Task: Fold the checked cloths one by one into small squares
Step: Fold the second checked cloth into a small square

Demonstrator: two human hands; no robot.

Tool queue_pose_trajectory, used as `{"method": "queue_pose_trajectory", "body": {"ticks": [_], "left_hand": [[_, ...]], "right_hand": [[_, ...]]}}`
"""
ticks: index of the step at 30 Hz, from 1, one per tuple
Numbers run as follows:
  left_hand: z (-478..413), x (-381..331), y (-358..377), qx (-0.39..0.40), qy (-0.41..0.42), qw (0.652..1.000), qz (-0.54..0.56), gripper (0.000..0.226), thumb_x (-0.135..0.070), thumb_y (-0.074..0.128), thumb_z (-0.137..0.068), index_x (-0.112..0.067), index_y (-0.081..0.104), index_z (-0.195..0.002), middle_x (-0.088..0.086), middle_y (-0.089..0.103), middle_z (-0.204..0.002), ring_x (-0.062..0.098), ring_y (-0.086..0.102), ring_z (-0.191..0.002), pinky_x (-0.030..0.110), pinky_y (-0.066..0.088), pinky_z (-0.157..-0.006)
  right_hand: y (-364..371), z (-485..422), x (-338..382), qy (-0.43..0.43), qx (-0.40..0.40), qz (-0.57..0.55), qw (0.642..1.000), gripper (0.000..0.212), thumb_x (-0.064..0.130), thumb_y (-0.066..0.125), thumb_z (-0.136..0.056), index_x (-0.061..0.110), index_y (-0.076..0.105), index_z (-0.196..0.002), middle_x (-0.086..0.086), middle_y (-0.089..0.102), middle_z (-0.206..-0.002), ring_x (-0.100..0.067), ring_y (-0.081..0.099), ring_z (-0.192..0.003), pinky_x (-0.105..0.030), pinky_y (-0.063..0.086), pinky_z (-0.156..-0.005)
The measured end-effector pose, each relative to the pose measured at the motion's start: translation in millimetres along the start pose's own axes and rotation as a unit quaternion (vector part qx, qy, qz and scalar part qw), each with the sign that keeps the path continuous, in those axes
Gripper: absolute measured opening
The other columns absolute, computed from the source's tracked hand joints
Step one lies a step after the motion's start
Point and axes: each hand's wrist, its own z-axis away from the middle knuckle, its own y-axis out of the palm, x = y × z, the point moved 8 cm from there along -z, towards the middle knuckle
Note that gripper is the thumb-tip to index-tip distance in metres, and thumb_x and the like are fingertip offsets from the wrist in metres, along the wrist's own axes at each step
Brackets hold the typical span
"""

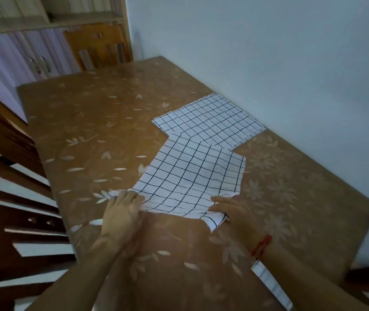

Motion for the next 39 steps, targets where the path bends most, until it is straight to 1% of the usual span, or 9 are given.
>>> {"method": "queue_pose_trajectory", "body": {"ticks": [6,11,15,19,23,30,35,37,39], "left_hand": [[48,9,-29,0.011,-0.016,0.999,0.034,0.004,-0.022,0.057,-0.065,-0.020,0.060,-0.065,-0.003,0.060,-0.070,0.026,0.059,-0.070,0.034,0.046,-0.061],[96,-3,-38,0.068,-0.060,0.988,0.127,0.019,-0.022,0.073,-0.075,-0.022,0.054,-0.074,-0.005,0.058,-0.065,0.020,0.056,-0.059,0.030,0.043,-0.049],[130,-16,-51,0.126,-0.070,0.980,0.140,0.009,-0.025,0.061,-0.085,-0.024,0.052,-0.083,-0.006,0.060,-0.073,0.020,0.058,-0.067,0.029,0.031,-0.052],[156,-27,-59,0.173,-0.031,0.973,0.151,0.006,-0.018,0.059,-0.085,-0.019,0.057,-0.079,-0.003,0.063,-0.075,0.022,0.060,-0.073,0.030,0.036,-0.056],[171,-24,-63,0.206,-0.016,0.964,0.166,0.007,-0.016,0.060,-0.083,-0.022,0.064,-0.081,-0.006,0.063,-0.077,0.016,0.059,-0.076,0.033,0.049,-0.065],[158,-8,-72,0.154,-0.034,0.978,0.136,0.007,-0.020,0.062,-0.086,-0.022,0.069,-0.086,-0.003,0.069,-0.080,0.019,0.064,-0.077,0.034,0.050,-0.064],[127,2,-81,0.083,-0.080,0.988,0.104,0.008,-0.019,0.065,-0.086,-0.016,0.067,-0.093,0.004,0.069,-0.089,0.029,0.065,-0.080,0.037,0.053,-0.063],[110,2,-89,0.035,-0.067,0.993,0.086,0.011,-0.015,0.071,-0.080,-0.014,0.067,-0.090,0.005,0.067,-0.086,0.029,0.064,-0.079,0.036,0.053,-0.060],[98,-2,-95,-0.011,-0.036,0.997,0.066,0.022,-0.012,0.077,-0.074,-0.012,0.067,-0.095,0.006,0.066,-0.089,0.030,0.062,-0.081,0.037,0.052,-0.060]], "right_hand": [[-8,54,2,0.099,0.002,0.039,0.994,0.007,0.018,0.072,-0.072,0.022,0.070,-0.077,0.011,0.065,-0.070,-0.010,0.061,-0.063,-0.030,0.054,-0.059],[-12,100,13,0.175,0.021,0.021,0.984,0.034,0.043,0.040,-0.082,0.027,0.068,-0.072,0.017,0.062,-0.067,-0.002,0.058,-0.066,-0.024,0.047,-0.062],[-4,128,3,0.197,0.081,-0.004,0.977,0.021,0.034,0.046,-0.080,0.030,0.065,-0.072,0.013,0.067,-0.072,-0.004,0.063,-0.070,-0.035,0.052,-0.063],[-18,144,21,0.238,0.067,-0.008,0.969,0.030,0.044,0.040,-0.076,0.027,0.040,-0.051,0.009,0.045,-0.047,-0.004,0.043,-0.048,-0.018,0.034,-0.051],[-15,158,35,0.269,0.072,-0.029,0.960,0.037,0.025,0.056,-0.084,-0.003,0.053,-0.061,-0.015,0.052,-0.053,-0.022,0.040,-0.049,-0.014,0.035,-0.051],[-6,161,24,0.292,0.084,-0.032,0.952,0.032,0.050,0.058,-0.073,0.027,0.051,-0.051,0.008,0.049,-0.048,-0.002,0.047,-0.049,-0.013,0.039,-0.051],[-10,136,18,0.290,0.056,-0.069,0.953,0.024,0.006,0.068,-0.063,0.025,0.077,-0.076,0.021,0.065,-0.070,0.001,0.060,-0.072,-0.002,0.043,-0.067],[-8,122,13,0.305,0.052,-0.064,0.949,0.008,0.015,0.070,-0.069,0.023,0.071,-0.069,0.013,0.065,-0.069,-0.010,0.063,-0.070,-0.004,0.040,-0.060],[-5,111,3,0.350,0.027,-0.065,0.934,0.033,0.024,0.061,-0.081,0.020,0.047,-0.052,0.008,0.048,-0.052,-0.017,0.055,-0.055,-0.012,0.032,-0.046]]}}
